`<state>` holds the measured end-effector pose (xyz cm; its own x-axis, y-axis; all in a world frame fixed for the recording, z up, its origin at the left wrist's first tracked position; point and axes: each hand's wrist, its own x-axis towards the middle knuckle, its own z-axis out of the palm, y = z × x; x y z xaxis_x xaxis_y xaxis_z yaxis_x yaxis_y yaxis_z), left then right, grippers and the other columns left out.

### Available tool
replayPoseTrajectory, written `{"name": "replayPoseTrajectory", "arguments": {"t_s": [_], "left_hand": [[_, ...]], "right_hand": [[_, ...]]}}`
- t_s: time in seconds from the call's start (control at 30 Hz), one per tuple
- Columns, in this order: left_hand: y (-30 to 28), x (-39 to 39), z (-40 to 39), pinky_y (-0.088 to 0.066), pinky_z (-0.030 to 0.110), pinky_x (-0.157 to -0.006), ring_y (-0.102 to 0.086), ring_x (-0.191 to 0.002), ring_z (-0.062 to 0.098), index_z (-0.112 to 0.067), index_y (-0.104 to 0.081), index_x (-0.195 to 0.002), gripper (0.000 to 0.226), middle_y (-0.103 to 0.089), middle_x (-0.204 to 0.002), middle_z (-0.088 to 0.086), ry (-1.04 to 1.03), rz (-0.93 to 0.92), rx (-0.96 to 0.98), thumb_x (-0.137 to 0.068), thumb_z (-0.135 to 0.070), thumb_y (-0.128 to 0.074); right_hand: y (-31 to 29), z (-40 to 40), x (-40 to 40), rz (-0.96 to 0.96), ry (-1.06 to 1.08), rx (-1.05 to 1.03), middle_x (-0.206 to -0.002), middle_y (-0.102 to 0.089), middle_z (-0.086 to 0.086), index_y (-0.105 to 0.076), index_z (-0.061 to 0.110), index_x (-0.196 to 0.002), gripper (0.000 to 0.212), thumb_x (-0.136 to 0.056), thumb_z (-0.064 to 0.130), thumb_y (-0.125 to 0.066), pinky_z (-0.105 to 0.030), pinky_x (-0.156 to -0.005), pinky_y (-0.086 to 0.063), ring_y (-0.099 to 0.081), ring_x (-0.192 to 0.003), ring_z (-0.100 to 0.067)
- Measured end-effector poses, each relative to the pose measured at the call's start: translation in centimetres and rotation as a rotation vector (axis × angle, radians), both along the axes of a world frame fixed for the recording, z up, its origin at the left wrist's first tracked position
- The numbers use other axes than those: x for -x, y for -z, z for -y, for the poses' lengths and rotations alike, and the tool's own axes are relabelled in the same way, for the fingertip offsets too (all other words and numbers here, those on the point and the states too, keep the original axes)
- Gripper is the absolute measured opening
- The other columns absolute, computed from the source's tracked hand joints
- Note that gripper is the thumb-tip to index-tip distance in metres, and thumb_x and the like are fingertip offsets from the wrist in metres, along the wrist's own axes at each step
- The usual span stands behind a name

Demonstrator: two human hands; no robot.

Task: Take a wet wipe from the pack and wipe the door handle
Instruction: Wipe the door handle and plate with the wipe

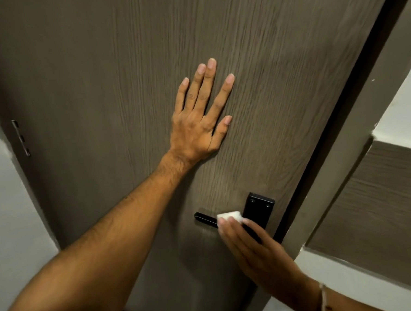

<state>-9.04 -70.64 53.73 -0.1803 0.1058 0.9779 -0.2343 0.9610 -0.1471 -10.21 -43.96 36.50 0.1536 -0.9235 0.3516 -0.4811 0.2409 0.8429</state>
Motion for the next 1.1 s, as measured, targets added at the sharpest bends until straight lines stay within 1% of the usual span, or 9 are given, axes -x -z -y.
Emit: {"name": "replayPoseTrajectory", "arguments": {"t_s": [0.1,0.2,0.3,0.43,0.6,0.8,0.97,1.03,1.1], "left_hand": [[0.0,0.0,0.1,-0.023,0.056,-0.13,-0.031,-0.154,0.042,-0.011,-0.036,-0.158,0.063,-0.038,-0.161,0.031,-0.003,0.001,0.002,-0.105,-0.045,-0.029],[0.0,0.0,0.2,-0.022,0.055,-0.13,-0.031,-0.154,0.042,-0.011,-0.036,-0.158,0.063,-0.038,-0.161,0.031,-0.002,0.001,0.004,-0.107,-0.047,-0.025],[0.1,0.2,0.3,-0.022,0.055,-0.13,-0.03,-0.154,0.042,-0.012,-0.035,-0.158,0.063,-0.037,-0.161,0.031,-0.004,-0.001,0.006,-0.107,-0.047,-0.023],[0.2,0.4,0.4,-0.019,0.053,-0.131,-0.029,-0.155,0.041,-0.013,-0.034,-0.159,0.063,-0.037,-0.162,0.03,-0.012,-0.004,0.015,-0.107,-0.048,-0.024],[0.1,0.2,0.3,-0.017,0.051,-0.132,-0.029,-0.155,0.04,-0.013,-0.035,-0.159,0.063,-0.037,-0.162,0.03,-0.007,-0.005,0.018,-0.107,-0.046,-0.025],[0.2,0.0,0.2,-0.019,0.053,-0.131,-0.029,-0.154,0.042,-0.011,-0.034,-0.158,0.061,-0.037,-0.161,0.031,-0.004,0.009,0.0,-0.107,-0.043,-0.025],[1.5,0.1,-0.4,-0.016,0.052,-0.132,-0.028,-0.155,0.041,-0.011,-0.032,-0.158,0.06,-0.036,-0.162,0.031,-0.008,0.004,-0.058,-0.107,-0.04,-0.027],[2.9,0.3,-0.9,-0.014,0.051,-0.133,-0.028,-0.155,0.041,-0.011,-0.032,-0.158,0.06,-0.036,-0.162,0.031,-0.003,-0.007,-0.099,-0.107,-0.042,-0.024],[4.1,0.1,-1.0,-0.012,0.049,-0.133,-0.026,-0.156,0.04,-0.013,-0.027,-0.161,0.063,-0.034,-0.163,0.03,-0.003,-0.009,-0.135,-0.108,-0.045,-0.019]], "right_hand": [[-0.3,5.0,-1.5,0.221,-0.194,0.108,-0.152,-0.051,-0.019,-0.051,0.001,-0.145,0.049,-0.099,0.017,-0.06,-0.043,-0.114,-0.045,-0.051,-0.139,-0.03],[-0.5,6.5,-2.1,0.331,-0.234,0.153,-0.149,-0.055,-0.015,-0.055,0.002,-0.143,0.05,-0.096,0.019,-0.062,-0.04,-0.11,-0.048,-0.052,-0.138,-0.028],[0.3,2.8,-1.3,0.217,-0.081,0.154,-0.153,-0.049,-0.021,-0.045,0.0,-0.149,0.056,-0.098,0.017,-0.062,-0.046,-0.115,-0.041,-0.048,-0.141,-0.034],[0.9,-1.2,0.0,0.046,0.029,0.141,-0.162,-0.018,-0.035,-0.027,-0.006,-0.155,0.052,-0.105,0.005,-0.039,-0.054,-0.117,-0.023,-0.022,-0.149,-0.045],[0.4,4.8,-1.6,0.175,-0.082,0.149,-0.15,-0.053,-0.02,-0.049,-0.001,-0.146,0.046,-0.102,0.014,-0.052,-0.046,-0.116,-0.04,-0.051,-0.138,-0.032],[-0.7,6.9,-3.1,0.343,-0.096,0.139,-0.15,-0.055,-0.015,-0.052,0.002,-0.145,0.051,-0.097,0.02,-0.059,-0.041,-0.11,-0.048,-0.055,-0.136,-0.027],[1.6,-3.3,-0.2,0.08,0.092,0.06,-0.168,-0.012,-0.025,-0.024,0.0,-0.158,0.073,-0.097,0.018,-0.058,-0.054,-0.124,-0.019,-0.013,-0.154,-0.04],[2.4,-5.0,0.3,0.051,0.209,-0.043,-0.169,-0.005,-0.023,-0.017,-0.001,-0.159,0.096,-0.085,0.03,-0.071,-0.056,-0.125,-0.009,-0.007,-0.155,-0.039],[2.8,-3.7,-0.2,0.07,0.205,-0.04,-0.169,-0.006,-0.023,-0.018,0.0,-0.159,0.095,-0.087,0.032,-0.07,-0.055,-0.125,-0.002,-0.005,-0.156,-0.039]]}}
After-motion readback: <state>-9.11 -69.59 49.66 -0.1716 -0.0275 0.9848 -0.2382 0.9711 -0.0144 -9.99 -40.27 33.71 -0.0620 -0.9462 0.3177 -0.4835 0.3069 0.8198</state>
